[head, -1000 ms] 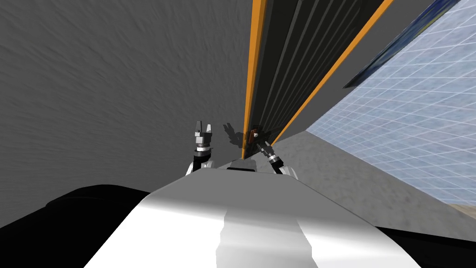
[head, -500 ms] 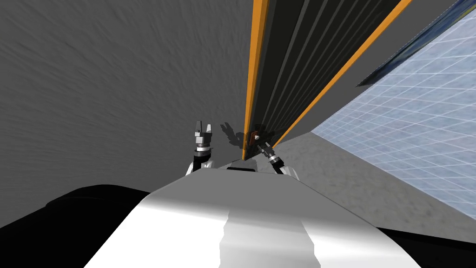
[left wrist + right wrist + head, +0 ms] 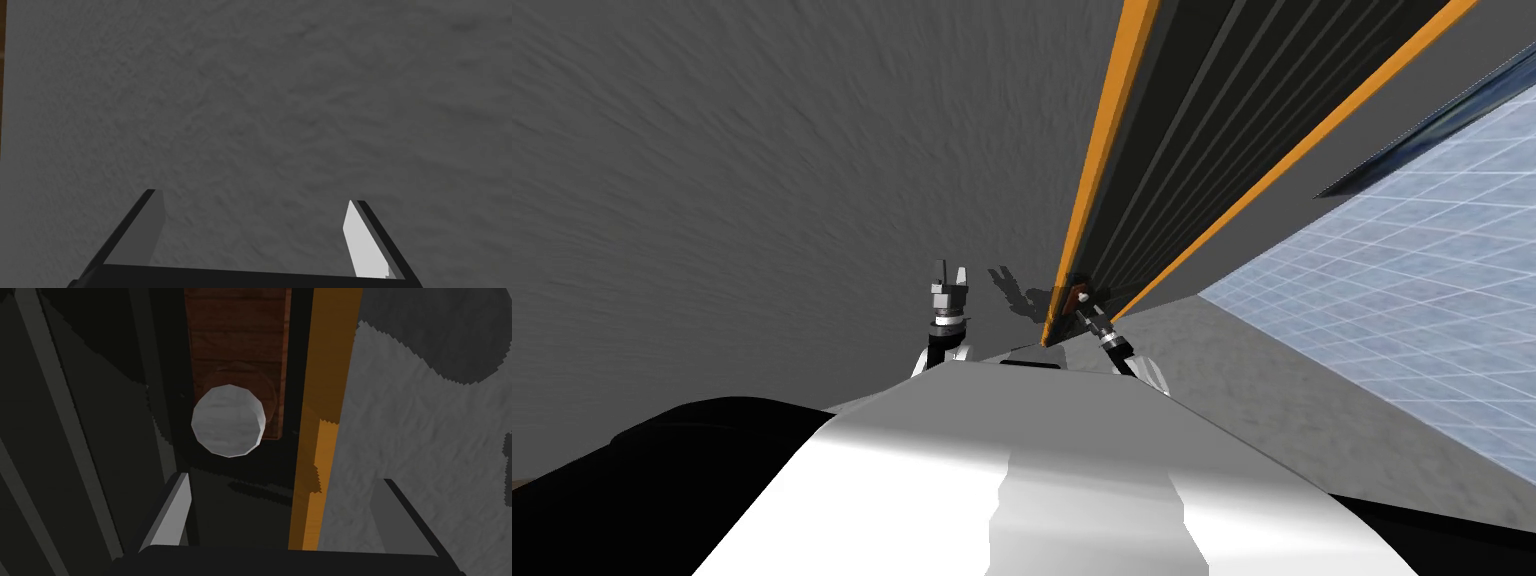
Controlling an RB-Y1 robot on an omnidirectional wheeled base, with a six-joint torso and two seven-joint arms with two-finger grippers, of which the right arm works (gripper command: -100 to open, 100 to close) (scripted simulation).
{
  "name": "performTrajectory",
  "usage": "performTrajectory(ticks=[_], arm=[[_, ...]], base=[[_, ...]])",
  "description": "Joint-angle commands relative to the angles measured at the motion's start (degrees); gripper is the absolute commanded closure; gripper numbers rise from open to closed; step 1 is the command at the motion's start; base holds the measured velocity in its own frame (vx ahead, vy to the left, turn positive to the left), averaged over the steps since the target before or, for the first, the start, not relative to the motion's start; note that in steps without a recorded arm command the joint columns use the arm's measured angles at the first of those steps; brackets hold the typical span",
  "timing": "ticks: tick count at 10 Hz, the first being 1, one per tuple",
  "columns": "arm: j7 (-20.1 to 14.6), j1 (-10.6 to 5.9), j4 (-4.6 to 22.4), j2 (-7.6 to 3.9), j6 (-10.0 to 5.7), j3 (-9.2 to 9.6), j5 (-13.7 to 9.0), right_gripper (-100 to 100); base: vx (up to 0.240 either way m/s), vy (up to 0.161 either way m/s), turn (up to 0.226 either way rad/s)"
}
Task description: Pull the door open
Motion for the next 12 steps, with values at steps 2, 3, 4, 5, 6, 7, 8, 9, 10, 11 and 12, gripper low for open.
performTrajectory(ticks=[2,3,4,5,6,7,8,9,10,11,12], arm=[[0.2,-2.82,4.2,-2.49,-0.12,-3.36,-2.2,-100],[0.2,-2.82,4.2,-2.49,-0.12,-3.36,-2.2,-100],[0.3,-3.40,5.1,-3.00,-0.16,-4.09,-2.6,-100],[0.3,-3.86,5.8,-3.39,-0.20,-4.66,-3.0,-100],[0.3,-3.58,5.3,-3.03,-0.06,-4.21,-2.7,-100],[0.3,-3.58,5.3,-3.03,-0.06,-4.21,-2.7,100],[0.3,-3.58,5.3,-3.03,-0.06,-4.21,-2.7,100],[0.3,-3.58,5.3,-3.03,-0.06,-4.21,-2.7,100],[0.3,-3.58,5.3,-3.03,-0.06,-4.21,-2.7,100],[0.3,-3.58,5.3,-3.03,-0.06,-4.21,-2.7,100],[0.3,-3.58,5.3,-3.03,-0.06,-4.21,-2.7,100]], base=[[0.098,0.063,0.219],[0.108,0.052,0.100],[0.075,0.032,0.073],[0.085,0.033,0.110],[0.043,0.014,0.020],[-0.003,-0.005,-0.024],[-0.005,-0.022,-0.017],[-0.011,-0.010,0.017],[-0.008,-0.003,0.004],[0.000,0.000,0.000],[0.000,0.000,0.000]])
